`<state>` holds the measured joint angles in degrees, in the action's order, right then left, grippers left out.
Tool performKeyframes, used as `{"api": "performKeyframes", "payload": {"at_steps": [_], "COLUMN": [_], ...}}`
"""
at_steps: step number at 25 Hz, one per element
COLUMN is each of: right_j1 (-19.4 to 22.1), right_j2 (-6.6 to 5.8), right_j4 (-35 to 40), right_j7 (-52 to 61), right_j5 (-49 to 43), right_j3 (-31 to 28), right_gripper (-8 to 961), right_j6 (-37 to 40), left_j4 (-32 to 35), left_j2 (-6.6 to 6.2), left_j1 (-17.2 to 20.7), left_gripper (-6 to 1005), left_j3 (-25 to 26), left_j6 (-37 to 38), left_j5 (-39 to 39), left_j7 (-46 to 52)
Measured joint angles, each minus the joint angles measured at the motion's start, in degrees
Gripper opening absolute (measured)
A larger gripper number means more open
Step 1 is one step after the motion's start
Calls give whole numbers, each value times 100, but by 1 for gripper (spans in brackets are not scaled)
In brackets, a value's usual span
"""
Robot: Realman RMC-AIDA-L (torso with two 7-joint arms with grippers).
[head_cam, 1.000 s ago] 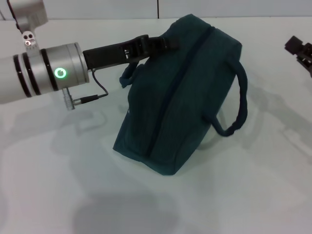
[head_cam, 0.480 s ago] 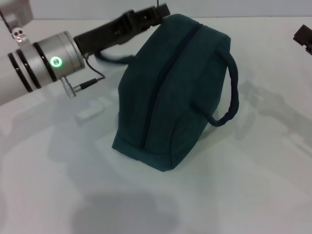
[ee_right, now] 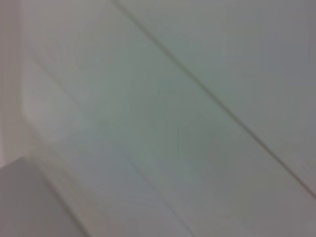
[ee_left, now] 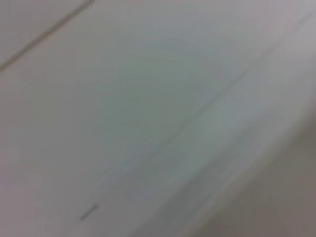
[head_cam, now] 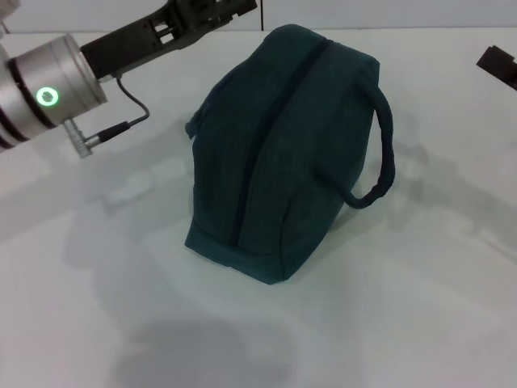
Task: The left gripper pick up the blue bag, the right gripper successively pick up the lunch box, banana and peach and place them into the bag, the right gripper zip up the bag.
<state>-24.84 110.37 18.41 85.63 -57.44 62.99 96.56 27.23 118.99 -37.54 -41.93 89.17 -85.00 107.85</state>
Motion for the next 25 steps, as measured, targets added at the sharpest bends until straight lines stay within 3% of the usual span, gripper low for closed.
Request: {"api": "performKeyframes", "payload": {"at_steps": [4, 5, 7, 9, 17, 21, 25], "right_j1": [-45, -44, -18, 32, 10, -52, -86], "right_j2": [-64, -66, -58, -19, 219, 441, 486], "right_j4": [215, 325, 564, 801, 1061, 1103, 1044], "right_j7": [-445, -533, -743, -1104, -1835, -1995, -2055], "right_j5": [-394, -534, -820, -1152, -2228, -2736, -2873], "right_j3": [-6, -7, -11, -10, 2, 6, 96], "right_gripper": [707, 734, 788, 826, 872, 872, 872], "right_j6": [496, 570, 636, 713, 911, 875, 800], "left_j4": [253, 460, 637, 827, 1532, 1511, 1469], "left_j2": [-108, -226, -338, -392, -406, -409, -398], "left_j1": [74, 113, 125, 162, 788, 1083, 1306], "left_gripper": [791, 822, 885, 884, 881, 880, 878], "left_j3": [-13, -21, -28, -35, -616, -621, -475], "left_j6": [460, 894, 1332, 1696, 2346, 2325, 2329], "left_j5": [-183, -391, -657, -889, -1283, -1327, -1284], "left_j7": [119, 213, 253, 218, -1345, -1888, -2375]}}
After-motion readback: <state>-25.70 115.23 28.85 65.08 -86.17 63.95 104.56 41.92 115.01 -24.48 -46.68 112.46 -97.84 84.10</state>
